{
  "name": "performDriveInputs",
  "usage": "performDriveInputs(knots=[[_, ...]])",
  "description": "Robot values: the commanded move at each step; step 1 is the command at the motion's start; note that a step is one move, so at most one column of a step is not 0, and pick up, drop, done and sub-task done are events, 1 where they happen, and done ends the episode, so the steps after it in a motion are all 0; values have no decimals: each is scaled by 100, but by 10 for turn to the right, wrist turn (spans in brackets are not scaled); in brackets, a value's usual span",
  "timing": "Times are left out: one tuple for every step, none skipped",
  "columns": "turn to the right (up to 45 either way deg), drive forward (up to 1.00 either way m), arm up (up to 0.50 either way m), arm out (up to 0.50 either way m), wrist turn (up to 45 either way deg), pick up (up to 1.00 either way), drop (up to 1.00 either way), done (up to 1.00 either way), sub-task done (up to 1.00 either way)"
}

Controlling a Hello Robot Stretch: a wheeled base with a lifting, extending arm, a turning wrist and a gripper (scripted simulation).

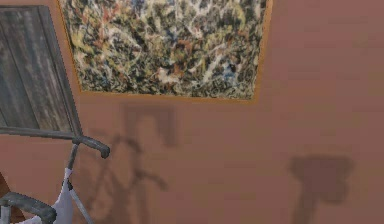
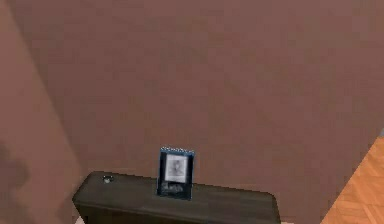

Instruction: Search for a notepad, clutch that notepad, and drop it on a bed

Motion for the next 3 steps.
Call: performDriveInputs(knots=[[0,0,46,0,0,0,0,0,0],[0,0,0,42,0,0,0,0,0],[0,0,0,0,450,0,0,0,0]])
